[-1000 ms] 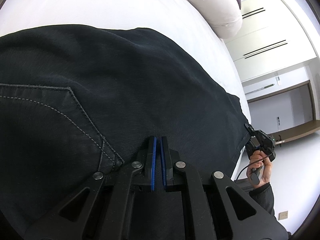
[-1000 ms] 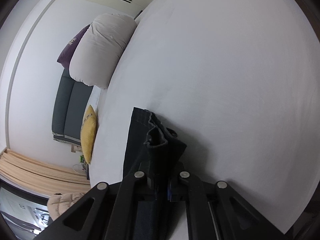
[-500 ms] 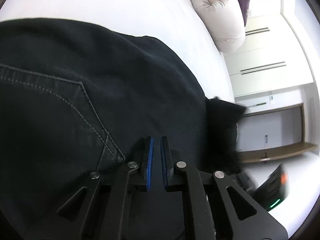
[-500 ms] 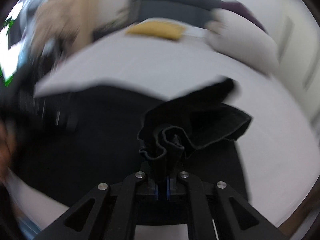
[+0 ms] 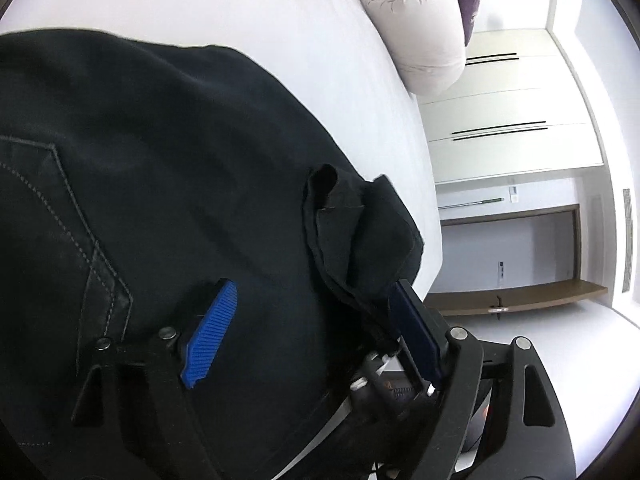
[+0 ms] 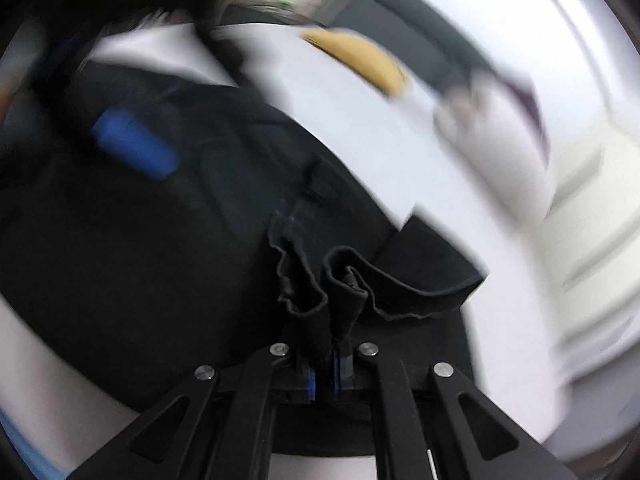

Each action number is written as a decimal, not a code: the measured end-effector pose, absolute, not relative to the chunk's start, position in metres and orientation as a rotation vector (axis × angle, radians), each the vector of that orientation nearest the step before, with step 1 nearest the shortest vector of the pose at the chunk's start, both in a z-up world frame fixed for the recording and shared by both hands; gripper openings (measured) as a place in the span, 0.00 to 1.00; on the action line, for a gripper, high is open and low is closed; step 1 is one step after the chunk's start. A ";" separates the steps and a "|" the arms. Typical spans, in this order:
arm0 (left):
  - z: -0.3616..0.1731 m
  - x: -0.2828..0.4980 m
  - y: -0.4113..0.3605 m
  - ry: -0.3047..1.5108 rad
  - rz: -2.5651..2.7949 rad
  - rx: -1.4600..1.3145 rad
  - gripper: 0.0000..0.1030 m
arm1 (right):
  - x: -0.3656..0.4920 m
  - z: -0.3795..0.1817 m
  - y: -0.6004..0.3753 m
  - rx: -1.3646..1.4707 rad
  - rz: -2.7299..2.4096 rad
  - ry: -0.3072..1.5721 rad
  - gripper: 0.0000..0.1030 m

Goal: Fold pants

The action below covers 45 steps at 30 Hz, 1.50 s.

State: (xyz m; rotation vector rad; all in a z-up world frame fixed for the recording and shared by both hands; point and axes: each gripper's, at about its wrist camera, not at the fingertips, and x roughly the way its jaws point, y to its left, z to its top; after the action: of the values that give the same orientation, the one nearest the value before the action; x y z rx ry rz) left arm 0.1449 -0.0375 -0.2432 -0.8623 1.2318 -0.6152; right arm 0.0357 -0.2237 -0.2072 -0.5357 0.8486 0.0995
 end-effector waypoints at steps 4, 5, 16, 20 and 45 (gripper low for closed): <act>-0.245 0.140 -0.029 1.221 -0.614 -0.882 0.76 | 0.054 -0.182 -0.258 -0.418 -0.043 0.840 0.06; -0.246 0.139 -0.027 1.216 -0.619 -0.890 0.76 | 0.044 -0.186 -0.230 -0.668 -0.011 0.764 0.06; -0.250 0.128 -0.013 1.214 -0.636 -0.950 0.76 | -0.001 -0.239 -0.171 -1.290 0.279 0.642 0.06; -0.251 0.128 -0.022 1.234 -0.634 -0.956 0.80 | 0.001 -0.230 -0.173 -1.195 0.243 0.634 0.06; -0.231 0.162 0.011 1.272 -0.640 -0.836 0.07 | -0.022 -0.187 -0.120 -0.995 0.300 0.537 0.06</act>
State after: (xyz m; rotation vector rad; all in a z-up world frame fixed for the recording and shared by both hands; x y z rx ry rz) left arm 0.1618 0.0114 -0.2314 -0.8362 1.2716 -0.6405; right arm -0.0222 -0.1203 -0.1866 -0.9951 0.5369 0.3001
